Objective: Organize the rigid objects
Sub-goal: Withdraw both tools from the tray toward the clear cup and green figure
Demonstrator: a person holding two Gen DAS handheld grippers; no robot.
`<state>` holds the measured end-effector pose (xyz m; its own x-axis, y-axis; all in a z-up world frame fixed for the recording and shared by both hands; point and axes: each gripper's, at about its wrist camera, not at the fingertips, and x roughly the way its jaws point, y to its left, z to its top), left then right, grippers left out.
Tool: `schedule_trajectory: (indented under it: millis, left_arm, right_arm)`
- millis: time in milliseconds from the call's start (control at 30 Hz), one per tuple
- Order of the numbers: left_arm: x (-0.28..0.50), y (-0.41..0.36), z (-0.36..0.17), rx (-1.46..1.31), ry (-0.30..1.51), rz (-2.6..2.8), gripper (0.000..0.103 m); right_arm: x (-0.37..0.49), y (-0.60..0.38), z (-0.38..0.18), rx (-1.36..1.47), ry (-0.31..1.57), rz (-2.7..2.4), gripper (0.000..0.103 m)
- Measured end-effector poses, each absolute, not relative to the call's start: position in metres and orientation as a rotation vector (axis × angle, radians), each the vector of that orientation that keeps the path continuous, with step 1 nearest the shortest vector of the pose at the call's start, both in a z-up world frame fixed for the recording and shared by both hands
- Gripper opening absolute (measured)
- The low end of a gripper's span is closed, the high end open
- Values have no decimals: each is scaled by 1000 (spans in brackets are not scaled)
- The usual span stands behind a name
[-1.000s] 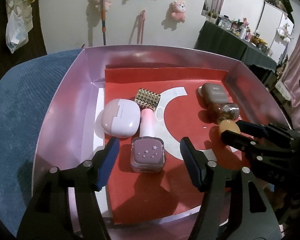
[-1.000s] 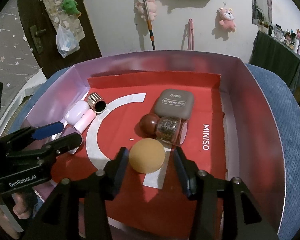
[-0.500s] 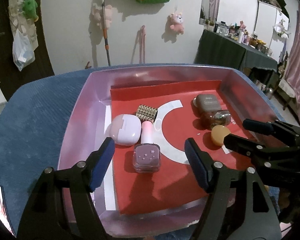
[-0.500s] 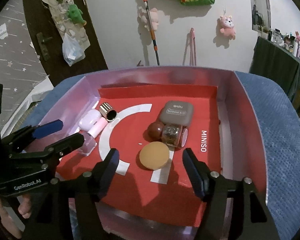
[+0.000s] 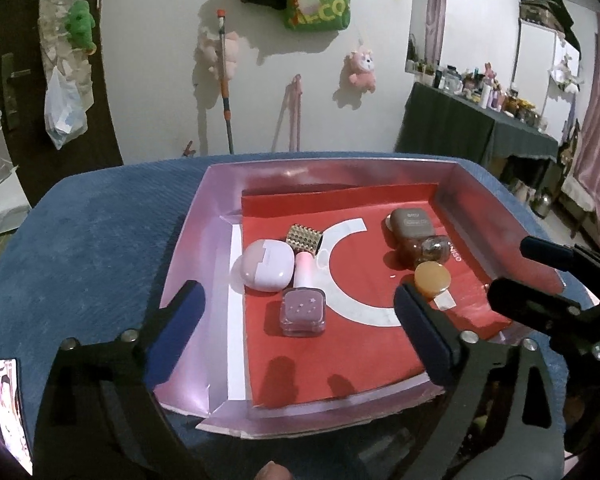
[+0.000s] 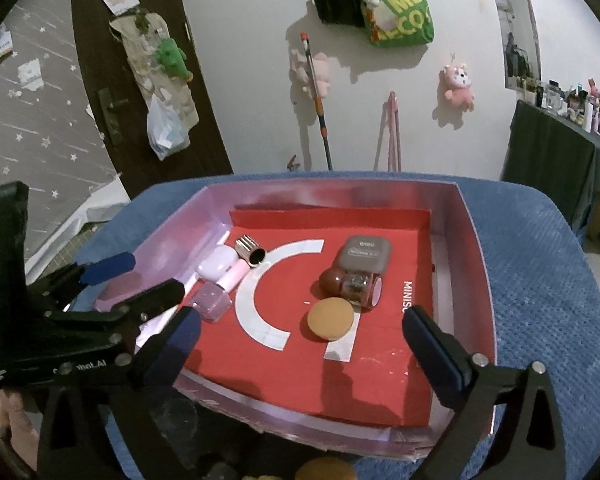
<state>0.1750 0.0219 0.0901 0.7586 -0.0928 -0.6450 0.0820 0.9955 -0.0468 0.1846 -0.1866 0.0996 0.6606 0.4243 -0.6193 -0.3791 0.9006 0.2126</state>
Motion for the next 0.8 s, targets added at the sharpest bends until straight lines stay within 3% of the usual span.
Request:
schedule_trajectory:
  millis: [167,800]
  left_arm:
    - [167,26,93,-44,687,-95,103]
    - [124,28,96,-79,654,-78,103]
  right_arm:
    - [172,-187,107,69,681,458,103]
    - [113,-193,119,66,559,460,103]
